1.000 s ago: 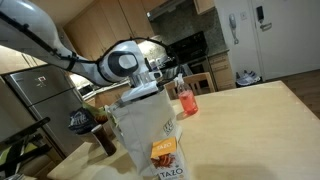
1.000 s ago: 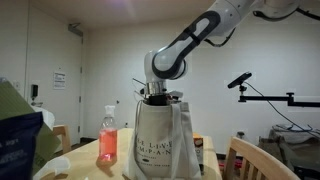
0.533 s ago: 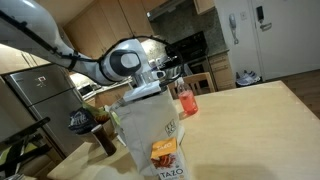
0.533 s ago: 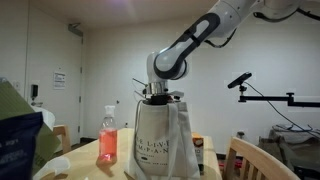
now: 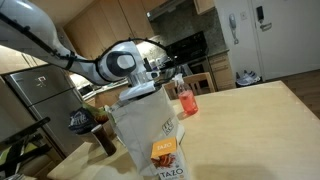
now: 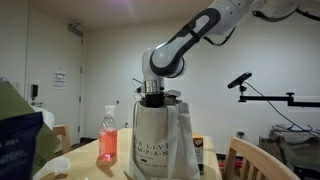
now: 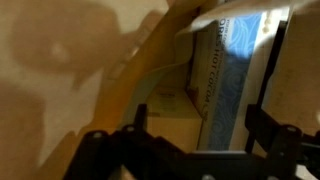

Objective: Unpack the objects from the carrier bag to the table

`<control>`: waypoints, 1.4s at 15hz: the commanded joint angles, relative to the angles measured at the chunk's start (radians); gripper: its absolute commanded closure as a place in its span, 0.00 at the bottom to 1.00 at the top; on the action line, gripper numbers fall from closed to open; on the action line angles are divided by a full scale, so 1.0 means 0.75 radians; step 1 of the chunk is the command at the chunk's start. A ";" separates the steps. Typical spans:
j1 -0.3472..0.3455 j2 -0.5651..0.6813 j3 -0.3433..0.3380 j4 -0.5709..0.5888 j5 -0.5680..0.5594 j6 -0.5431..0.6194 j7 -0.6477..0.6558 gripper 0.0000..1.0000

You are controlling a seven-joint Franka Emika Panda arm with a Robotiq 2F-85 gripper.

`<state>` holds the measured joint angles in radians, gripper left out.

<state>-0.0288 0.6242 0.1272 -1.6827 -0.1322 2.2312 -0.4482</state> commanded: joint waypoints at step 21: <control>0.065 0.017 0.021 0.017 0.006 -0.004 -0.002 0.00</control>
<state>0.0150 0.6368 0.1476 -1.6728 -0.1317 2.2306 -0.4482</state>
